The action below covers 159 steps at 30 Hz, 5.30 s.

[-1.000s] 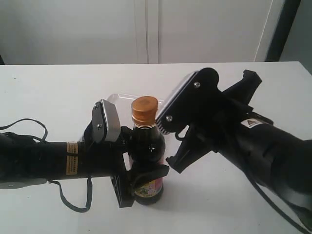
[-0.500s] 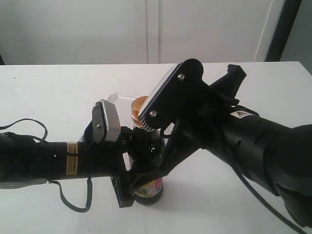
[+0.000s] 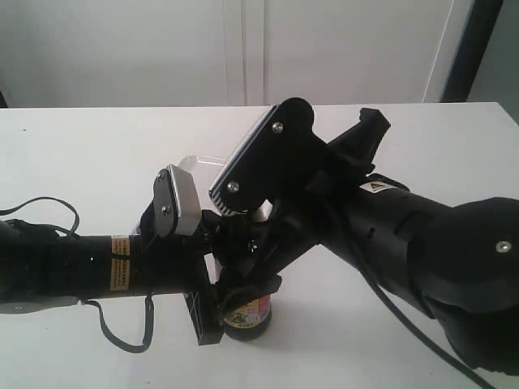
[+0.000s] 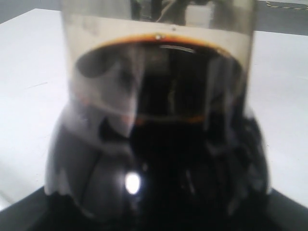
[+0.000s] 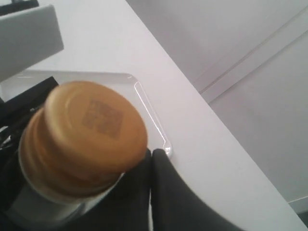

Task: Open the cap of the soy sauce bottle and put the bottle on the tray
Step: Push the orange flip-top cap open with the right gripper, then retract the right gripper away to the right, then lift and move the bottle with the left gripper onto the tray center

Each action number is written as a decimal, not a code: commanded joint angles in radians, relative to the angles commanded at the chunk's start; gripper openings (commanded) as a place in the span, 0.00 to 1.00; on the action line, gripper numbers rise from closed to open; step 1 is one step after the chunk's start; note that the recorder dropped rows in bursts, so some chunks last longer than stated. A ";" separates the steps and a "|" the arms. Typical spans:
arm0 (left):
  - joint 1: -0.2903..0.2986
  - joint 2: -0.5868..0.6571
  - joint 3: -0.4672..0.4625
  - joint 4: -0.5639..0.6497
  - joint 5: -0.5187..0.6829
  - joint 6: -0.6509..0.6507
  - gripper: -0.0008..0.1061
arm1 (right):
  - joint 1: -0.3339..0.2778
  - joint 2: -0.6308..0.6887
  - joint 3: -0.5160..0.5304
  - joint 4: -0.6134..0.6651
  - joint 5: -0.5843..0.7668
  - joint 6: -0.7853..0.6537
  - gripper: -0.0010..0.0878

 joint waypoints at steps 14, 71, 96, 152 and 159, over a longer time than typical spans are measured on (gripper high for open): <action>0.000 0.000 0.000 0.000 0.000 0.000 0.01 | 0.049 0.000 -0.036 0.021 -0.070 -0.007 0.01; 0.000 -0.051 0.000 -0.106 -0.002 -0.086 0.01 | -0.940 0.005 -0.055 -1.243 1.015 1.505 0.01; 0.000 -0.231 0.000 -0.591 0.007 0.185 0.01 | -0.940 0.005 -0.020 -1.167 0.949 1.523 0.01; 0.000 0.122 -0.280 -0.942 0.060 0.399 0.67 | -0.940 0.005 -0.020 -1.051 0.918 1.523 0.01; 0.000 0.122 -0.280 -1.003 0.105 0.385 0.87 | -0.940 0.005 -0.020 -1.051 0.918 1.523 0.01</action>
